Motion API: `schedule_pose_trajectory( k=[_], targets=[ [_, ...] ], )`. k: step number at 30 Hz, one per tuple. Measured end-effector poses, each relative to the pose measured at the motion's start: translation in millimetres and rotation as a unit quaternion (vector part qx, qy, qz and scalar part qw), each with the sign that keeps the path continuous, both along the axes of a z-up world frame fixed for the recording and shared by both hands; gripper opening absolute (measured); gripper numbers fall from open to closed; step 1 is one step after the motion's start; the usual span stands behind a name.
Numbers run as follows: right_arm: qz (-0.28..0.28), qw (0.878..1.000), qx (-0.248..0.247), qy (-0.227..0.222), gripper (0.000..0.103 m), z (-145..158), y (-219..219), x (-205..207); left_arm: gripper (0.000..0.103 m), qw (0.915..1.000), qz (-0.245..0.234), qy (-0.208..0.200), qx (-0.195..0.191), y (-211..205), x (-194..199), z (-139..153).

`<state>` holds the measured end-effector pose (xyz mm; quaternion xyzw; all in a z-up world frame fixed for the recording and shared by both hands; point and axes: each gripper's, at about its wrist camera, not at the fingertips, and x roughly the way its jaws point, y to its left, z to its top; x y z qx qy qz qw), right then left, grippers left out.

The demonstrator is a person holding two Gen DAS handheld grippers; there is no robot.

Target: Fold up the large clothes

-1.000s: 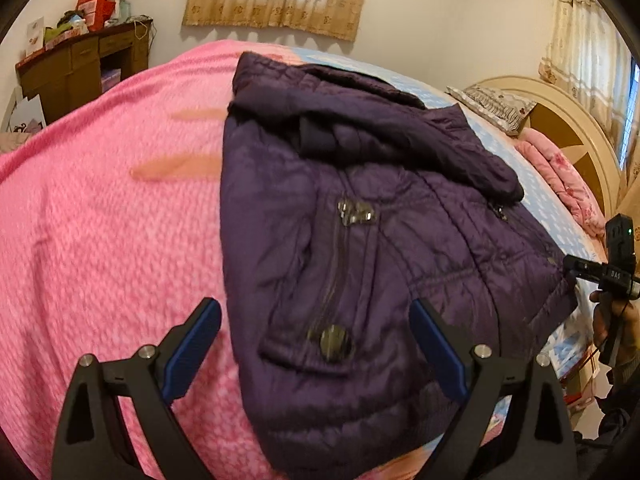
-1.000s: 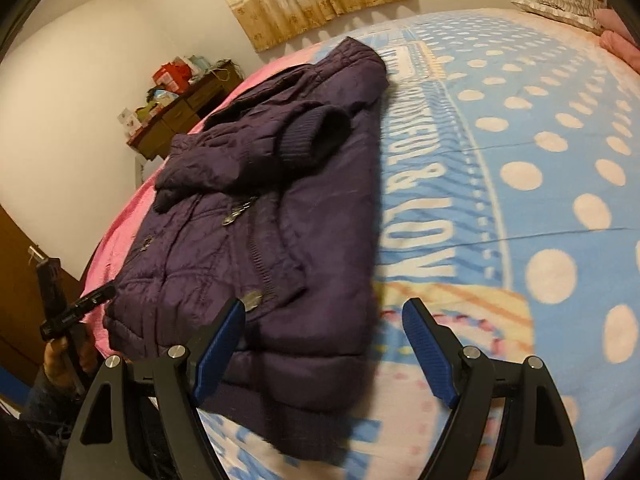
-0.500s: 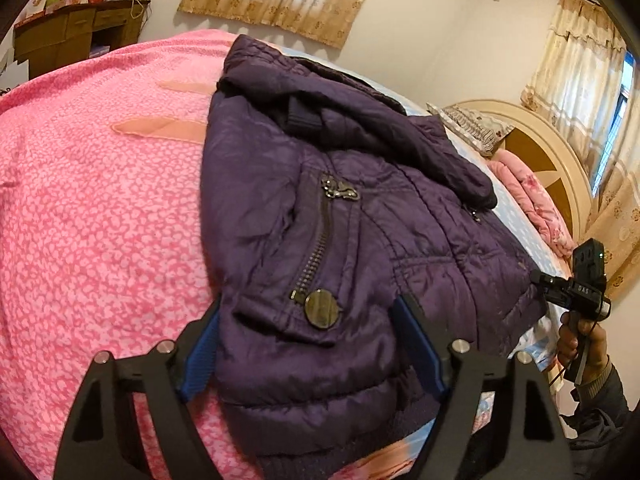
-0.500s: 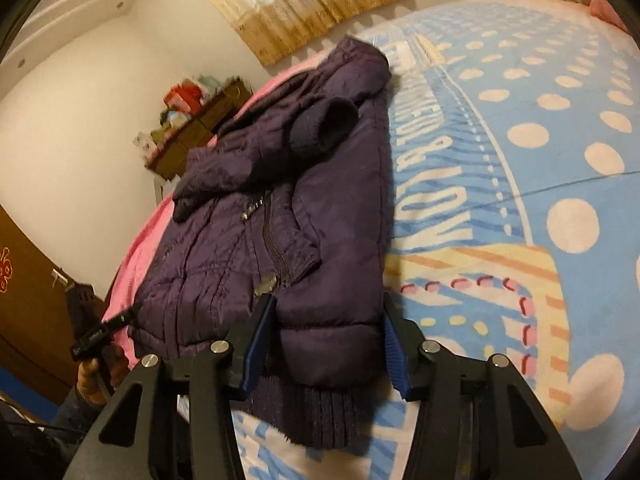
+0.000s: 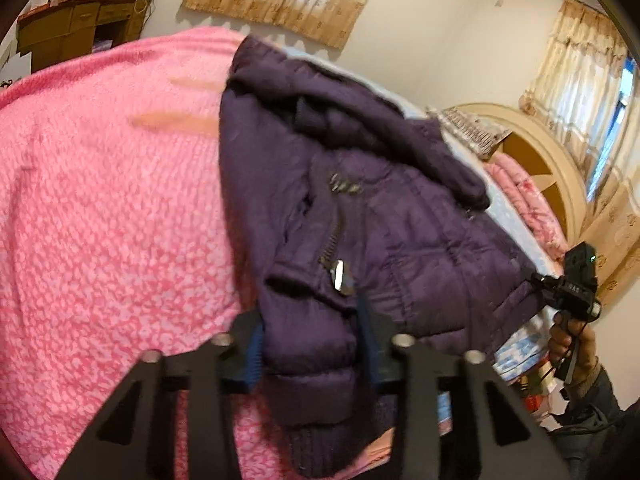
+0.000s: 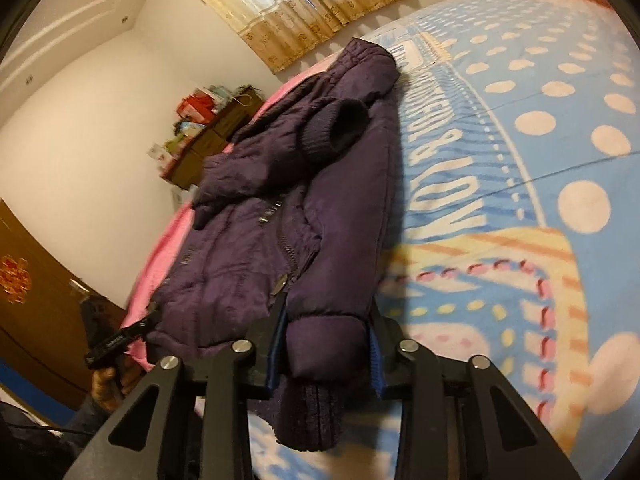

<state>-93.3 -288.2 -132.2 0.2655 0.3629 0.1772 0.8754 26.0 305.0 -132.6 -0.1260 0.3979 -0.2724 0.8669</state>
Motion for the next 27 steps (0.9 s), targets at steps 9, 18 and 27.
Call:
schedule_pose_trajectory(
  k=[9, 18, 27],
  targets=[
    [0.011, 0.996, 0.092, -0.010, 0.027, 11, -11, -44, 0.027, 0.9987, -0.023, -0.010, -0.044, 15, -34, 39],
    [0.022, 0.978, 0.193, -0.083, 0.025, 76, -17, -71, 0.026, 0.9852, -0.023, -0.027, -0.168, 35, -39, 99],
    [-0.006, 0.960, 0.264, -0.093, 0.025, 125, -27, 25, 0.026, 0.9633, 0.001, -0.004, -0.268, 39, 49, 126]
  ],
)
